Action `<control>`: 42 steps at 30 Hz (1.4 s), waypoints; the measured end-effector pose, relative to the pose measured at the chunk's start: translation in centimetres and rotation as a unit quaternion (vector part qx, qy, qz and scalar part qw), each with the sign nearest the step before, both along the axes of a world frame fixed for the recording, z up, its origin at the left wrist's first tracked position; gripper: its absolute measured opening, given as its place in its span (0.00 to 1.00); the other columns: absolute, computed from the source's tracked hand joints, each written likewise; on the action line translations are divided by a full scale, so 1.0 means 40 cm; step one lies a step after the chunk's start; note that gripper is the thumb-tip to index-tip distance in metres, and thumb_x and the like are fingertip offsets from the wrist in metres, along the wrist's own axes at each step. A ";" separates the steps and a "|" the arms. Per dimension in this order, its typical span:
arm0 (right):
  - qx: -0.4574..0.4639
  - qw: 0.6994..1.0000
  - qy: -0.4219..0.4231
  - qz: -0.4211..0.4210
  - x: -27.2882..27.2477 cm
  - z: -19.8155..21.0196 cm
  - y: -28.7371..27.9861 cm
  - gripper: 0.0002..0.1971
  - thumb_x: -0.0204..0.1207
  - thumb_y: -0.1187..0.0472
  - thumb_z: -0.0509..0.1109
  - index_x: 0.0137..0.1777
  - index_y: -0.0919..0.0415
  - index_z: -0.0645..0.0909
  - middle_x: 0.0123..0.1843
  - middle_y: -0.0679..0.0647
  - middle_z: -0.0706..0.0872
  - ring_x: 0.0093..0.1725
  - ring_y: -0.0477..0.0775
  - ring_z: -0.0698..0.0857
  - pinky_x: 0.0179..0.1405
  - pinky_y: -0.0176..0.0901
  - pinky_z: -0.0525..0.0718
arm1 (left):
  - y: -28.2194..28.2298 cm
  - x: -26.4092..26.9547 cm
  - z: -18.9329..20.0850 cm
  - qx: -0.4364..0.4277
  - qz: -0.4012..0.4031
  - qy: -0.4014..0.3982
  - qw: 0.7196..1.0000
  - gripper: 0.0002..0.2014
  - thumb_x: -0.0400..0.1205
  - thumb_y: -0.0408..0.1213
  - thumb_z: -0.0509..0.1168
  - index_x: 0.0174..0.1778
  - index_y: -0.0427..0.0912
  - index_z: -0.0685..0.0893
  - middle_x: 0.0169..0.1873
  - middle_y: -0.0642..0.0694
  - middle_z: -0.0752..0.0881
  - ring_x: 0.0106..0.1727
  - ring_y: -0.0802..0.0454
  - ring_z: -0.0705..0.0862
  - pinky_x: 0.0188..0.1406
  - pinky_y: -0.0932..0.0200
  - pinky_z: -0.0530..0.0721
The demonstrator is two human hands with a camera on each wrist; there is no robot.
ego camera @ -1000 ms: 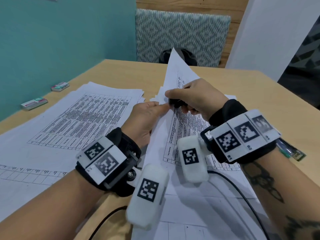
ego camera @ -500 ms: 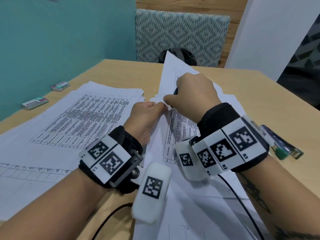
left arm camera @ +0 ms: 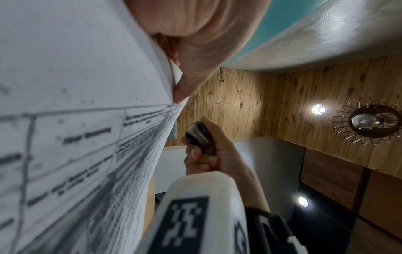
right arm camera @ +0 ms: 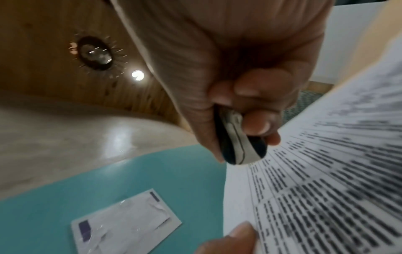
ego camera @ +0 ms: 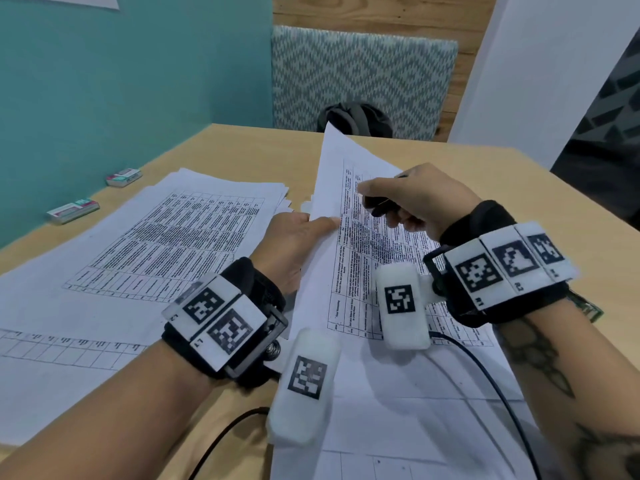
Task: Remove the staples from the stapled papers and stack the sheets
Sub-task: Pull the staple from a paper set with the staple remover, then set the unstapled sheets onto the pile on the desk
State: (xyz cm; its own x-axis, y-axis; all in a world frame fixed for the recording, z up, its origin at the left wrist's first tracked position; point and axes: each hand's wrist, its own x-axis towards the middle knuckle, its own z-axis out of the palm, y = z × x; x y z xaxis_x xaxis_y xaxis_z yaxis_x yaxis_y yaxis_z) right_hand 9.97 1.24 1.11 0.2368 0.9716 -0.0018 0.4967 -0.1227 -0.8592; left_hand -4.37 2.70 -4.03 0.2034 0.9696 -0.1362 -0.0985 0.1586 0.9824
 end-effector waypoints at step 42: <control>-0.065 0.979 -0.185 -0.051 0.227 0.001 -0.287 0.19 0.70 0.44 0.73 0.42 0.63 0.85 0.34 0.59 0.86 0.33 0.54 0.79 0.31 0.43 0.74 | 0.013 -0.105 0.504 0.345 0.011 0.396 0.851 0.17 0.73 0.33 0.73 0.58 0.40 0.83 0.45 0.38 0.86 0.33 0.50 0.82 0.43 0.59 0.87</control>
State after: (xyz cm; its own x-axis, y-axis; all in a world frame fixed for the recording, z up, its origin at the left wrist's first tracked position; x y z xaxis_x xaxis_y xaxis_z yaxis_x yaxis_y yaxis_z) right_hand 19.06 -10.26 1.14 0.3399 0.9403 -0.0199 0.7505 -0.2839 -0.5968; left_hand -8.58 3.20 16.14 0.2935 0.8762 0.3822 0.6424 -0.4768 0.6000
